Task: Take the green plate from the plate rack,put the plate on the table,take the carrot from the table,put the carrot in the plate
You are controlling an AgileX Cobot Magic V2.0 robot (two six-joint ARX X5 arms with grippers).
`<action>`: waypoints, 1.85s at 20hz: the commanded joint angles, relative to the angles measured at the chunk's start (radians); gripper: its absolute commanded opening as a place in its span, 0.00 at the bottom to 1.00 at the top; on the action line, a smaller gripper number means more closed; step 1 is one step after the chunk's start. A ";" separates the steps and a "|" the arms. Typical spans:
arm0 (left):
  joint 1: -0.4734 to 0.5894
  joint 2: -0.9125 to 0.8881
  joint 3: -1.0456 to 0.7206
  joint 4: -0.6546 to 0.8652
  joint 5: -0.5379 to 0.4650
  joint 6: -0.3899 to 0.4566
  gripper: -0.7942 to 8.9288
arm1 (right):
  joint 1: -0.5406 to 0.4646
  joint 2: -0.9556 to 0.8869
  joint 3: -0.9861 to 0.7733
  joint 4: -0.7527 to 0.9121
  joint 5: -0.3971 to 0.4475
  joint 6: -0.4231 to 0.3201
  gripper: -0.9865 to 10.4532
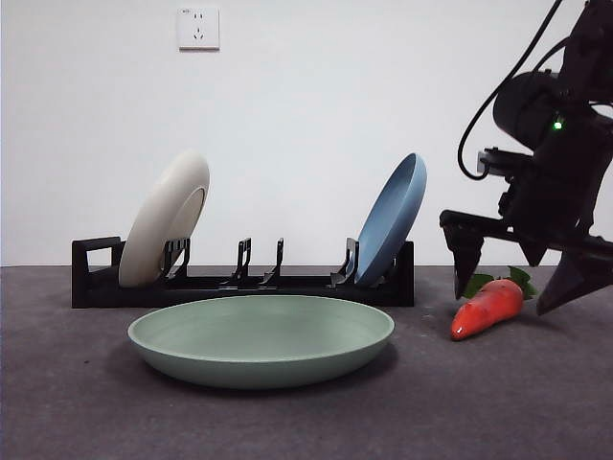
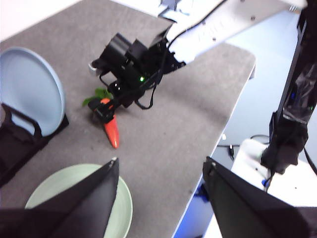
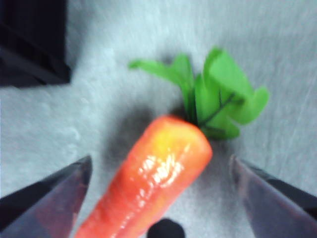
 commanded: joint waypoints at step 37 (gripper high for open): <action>-0.002 -0.003 0.000 -0.157 -0.072 -0.004 0.38 | 0.559 0.092 0.001 0.235 -0.030 0.077 0.59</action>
